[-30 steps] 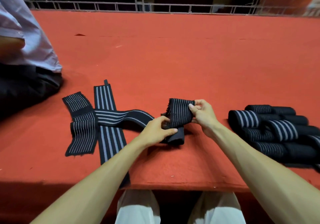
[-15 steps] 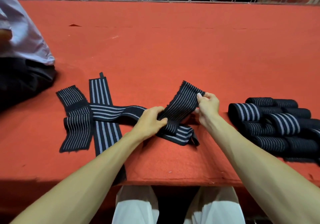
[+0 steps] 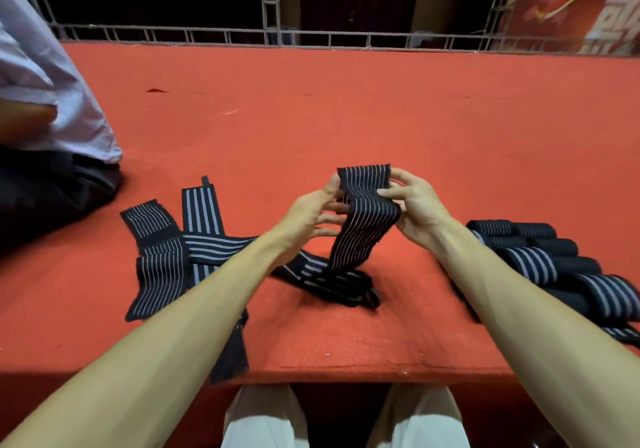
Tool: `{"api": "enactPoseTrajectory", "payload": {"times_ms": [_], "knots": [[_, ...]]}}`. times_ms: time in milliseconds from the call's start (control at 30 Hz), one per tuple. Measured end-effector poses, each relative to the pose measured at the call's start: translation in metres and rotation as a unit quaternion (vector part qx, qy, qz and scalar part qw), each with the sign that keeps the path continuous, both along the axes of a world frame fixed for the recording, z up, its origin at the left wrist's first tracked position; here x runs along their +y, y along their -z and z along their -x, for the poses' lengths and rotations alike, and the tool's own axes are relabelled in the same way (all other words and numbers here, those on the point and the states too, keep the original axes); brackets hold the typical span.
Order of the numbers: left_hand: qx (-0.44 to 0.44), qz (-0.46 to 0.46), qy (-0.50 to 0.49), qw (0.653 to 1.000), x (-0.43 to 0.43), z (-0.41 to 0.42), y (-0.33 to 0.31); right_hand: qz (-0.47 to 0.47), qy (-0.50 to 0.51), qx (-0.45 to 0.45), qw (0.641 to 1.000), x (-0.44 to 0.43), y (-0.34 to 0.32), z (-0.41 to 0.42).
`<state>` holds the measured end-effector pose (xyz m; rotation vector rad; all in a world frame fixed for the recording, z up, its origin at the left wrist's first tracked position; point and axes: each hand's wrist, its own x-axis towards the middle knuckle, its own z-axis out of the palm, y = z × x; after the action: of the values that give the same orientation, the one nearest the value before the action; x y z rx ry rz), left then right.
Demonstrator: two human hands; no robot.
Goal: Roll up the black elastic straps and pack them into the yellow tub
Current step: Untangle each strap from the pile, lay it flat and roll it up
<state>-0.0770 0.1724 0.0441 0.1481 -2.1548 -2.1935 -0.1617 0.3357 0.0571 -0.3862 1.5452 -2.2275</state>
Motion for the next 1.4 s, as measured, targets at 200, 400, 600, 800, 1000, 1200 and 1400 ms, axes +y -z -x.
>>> {"api": "enactPoseTrajectory", "payload": {"times_ms": [200,400,600,800,1000,1200,1400], "knots": [[0.045,-0.144,-0.117,0.982,0.027,0.0,-0.041,-0.079,-0.127,0.07,0.986,0.04,-0.021,-0.027],[0.088,-0.022,-0.091,0.992,0.048,-0.015,-0.049,-0.143,-0.111,0.128,0.975,0.063,-0.026,-0.037],[0.142,0.097,-0.035,0.984,0.055,-0.028,-0.056,-0.073,0.052,0.165,0.982,0.056,-0.042,-0.042],[0.176,0.161,0.018,0.971,0.06,-0.036,-0.063,-0.065,0.134,0.185,0.971,0.055,-0.062,-0.045],[0.099,0.199,0.118,0.968,0.059,-0.046,-0.048,0.048,0.123,0.118,0.984,0.065,-0.088,-0.054],[0.081,0.149,0.135,0.976,0.074,-0.051,-0.054,0.146,0.114,0.043,0.982,0.069,-0.104,-0.053],[0.05,0.035,0.15,0.987,0.081,-0.045,-0.058,0.083,0.134,0.022,0.987,0.066,-0.092,-0.024]]}}
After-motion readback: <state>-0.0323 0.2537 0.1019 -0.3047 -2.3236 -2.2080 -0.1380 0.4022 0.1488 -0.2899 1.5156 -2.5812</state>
